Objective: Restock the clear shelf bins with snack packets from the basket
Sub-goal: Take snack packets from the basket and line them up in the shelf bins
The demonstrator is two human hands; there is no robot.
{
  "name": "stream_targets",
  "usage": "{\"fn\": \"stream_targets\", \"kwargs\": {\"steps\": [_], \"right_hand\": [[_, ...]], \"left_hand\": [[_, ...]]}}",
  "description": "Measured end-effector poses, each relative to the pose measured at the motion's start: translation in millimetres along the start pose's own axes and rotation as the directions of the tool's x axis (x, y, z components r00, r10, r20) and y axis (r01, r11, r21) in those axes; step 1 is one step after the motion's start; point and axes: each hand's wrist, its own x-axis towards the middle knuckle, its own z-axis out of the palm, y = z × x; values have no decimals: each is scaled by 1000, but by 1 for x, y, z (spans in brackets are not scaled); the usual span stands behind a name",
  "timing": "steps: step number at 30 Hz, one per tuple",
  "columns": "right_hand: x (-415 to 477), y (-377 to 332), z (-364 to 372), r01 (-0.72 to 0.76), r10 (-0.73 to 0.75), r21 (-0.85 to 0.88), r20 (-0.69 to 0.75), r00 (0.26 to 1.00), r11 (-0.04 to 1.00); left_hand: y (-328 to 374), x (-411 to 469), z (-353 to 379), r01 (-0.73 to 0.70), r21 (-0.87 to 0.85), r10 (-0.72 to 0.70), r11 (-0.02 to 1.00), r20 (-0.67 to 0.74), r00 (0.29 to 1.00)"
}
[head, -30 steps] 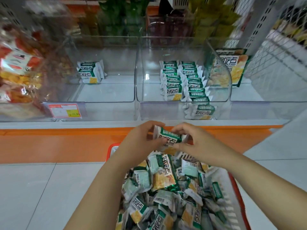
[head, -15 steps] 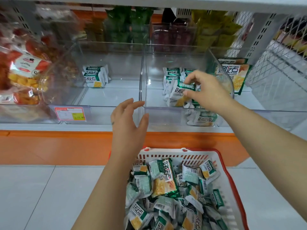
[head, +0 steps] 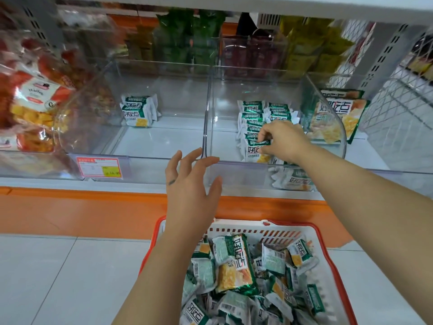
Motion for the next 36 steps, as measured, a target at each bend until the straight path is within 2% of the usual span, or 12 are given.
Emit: {"fn": "stream_targets", "kwargs": {"steps": [7,10,12,15,16,18,21,23,25,28,32,36], "right_hand": [[-7,1,-5,-5,5,-9,-37,999,1000],[-21,1,-10,16,2,111,-161,987,994],[-38,-3,-10,97,-27,206,-318,948,974],[-80,-16,-3,317,-104,268,-591,800,910],[-95,-19,3,365,-127,263,-630,766,893],[-120,-21,23,415,-170,263,-630,758,871],[-149,-10,65,364,-185,309,-484,855,879],[-162,5,95,226,-126,350,-286,950,909],[-170,23,119,64,-54,324,-39,998,944],[-176,49,144,-116,57,235,245,968,965],[-177,64,165,-234,132,187,438,889,954],[-179,62,188,-255,136,135,570,810,957]], "left_hand": [[-1,-1,4,-18,-2,18,1000,-43,999],[1,-7,8,-15,-65,4,998,-170,985],[2,-14,9,-37,-121,9,992,-228,974],[-1,-25,19,-145,-127,121,981,-177,977],[-5,-30,25,-170,-104,156,980,-127,980],[-15,-40,37,-194,-39,194,980,-6,981],[-36,-57,55,-58,52,45,997,214,976],[-52,-67,64,39,139,-86,990,354,931],[-64,-73,71,93,206,-184,974,483,856],[-79,-79,81,73,343,-291,937,645,707],[-90,-84,91,60,431,-398,900,760,514],[-90,-88,98,40,459,-432,888,800,415]]}}
